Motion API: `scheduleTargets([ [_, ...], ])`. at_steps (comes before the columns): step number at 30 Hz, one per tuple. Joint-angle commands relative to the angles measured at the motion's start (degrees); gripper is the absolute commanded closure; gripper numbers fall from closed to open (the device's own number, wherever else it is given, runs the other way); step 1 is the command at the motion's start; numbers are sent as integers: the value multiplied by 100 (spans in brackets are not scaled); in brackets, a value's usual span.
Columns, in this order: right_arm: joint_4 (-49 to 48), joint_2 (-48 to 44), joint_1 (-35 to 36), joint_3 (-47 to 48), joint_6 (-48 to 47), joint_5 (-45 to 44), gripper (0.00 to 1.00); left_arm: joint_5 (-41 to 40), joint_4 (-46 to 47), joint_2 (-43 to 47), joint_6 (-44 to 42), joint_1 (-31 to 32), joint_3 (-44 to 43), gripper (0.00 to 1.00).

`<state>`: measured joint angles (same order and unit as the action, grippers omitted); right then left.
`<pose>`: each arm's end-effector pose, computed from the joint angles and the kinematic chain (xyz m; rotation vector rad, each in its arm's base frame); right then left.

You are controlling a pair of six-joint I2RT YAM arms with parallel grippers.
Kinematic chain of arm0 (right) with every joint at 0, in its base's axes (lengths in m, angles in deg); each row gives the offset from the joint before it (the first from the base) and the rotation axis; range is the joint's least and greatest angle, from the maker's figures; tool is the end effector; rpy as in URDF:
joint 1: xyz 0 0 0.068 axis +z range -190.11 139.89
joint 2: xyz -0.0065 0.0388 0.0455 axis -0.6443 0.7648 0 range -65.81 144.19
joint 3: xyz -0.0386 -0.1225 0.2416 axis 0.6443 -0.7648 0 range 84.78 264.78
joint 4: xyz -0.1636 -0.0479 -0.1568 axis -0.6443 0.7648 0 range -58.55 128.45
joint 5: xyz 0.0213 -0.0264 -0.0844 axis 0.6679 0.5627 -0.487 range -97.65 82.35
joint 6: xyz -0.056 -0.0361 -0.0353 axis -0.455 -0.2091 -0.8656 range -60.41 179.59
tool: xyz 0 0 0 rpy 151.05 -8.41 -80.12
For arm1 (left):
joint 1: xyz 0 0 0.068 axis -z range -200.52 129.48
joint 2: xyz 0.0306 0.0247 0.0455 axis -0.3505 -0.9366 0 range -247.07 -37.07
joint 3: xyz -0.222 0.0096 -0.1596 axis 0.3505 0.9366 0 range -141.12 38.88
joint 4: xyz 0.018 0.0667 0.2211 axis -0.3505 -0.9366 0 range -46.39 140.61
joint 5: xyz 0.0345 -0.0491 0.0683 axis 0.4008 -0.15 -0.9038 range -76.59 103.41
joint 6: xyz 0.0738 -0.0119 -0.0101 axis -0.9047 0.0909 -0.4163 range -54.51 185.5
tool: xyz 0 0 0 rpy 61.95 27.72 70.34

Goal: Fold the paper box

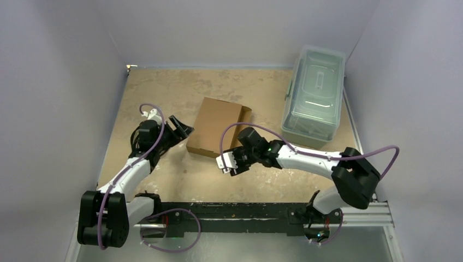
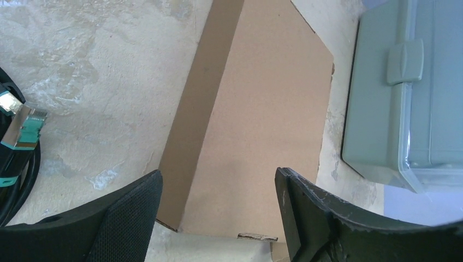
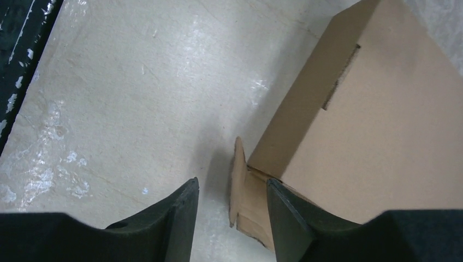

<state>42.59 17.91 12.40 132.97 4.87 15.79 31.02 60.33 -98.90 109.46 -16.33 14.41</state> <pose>0.1565 0.2455 0.2055 -1.9984 1.2331 0.4676 0.2179 -0.0354 0.2030 -0.5357 2.0663 -0.8252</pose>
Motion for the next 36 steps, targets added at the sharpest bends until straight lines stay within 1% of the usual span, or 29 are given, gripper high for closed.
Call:
scheduleTargets([
  [1, -248, 204, 208, 31, 65, -431, 50, -16, 472, -132, 13, -3, -14, 26],
  [6, -443, 378, 399, 4, 134, -718, 55, 139, 666, -252, 37, 9, 30, 27],
  [15, -787, 529, 488, 7, 416, -1171, 68, 104, 690, -299, 25, 34, 43, 27],
  [17, -803, 539, 488, 2, 442, -1180, 72, 96, 706, -338, 28, 51, 43, 28],
  [18, -829, 540, 488, -1, 471, -1194, 76, 95, 707, -353, 17, 62, 40, 28],
  [20, -866, 540, 488, -2, 505, -1219, 81, 86, 699, -409, 16, 93, 33, 31],
  [24, -851, 549, 488, -60, 506, -1219, 84, 87, 658, -501, -1, 134, -13, 31],
  [31, -854, 485, 459, -156, 494, -1109, 95, -89, 465, -448, 6, 201, -39, 32],
  [36, -674, 374, 287, -208, 376, -928, 97, -49, 447, -329, 229, 206, 89, 34],
])
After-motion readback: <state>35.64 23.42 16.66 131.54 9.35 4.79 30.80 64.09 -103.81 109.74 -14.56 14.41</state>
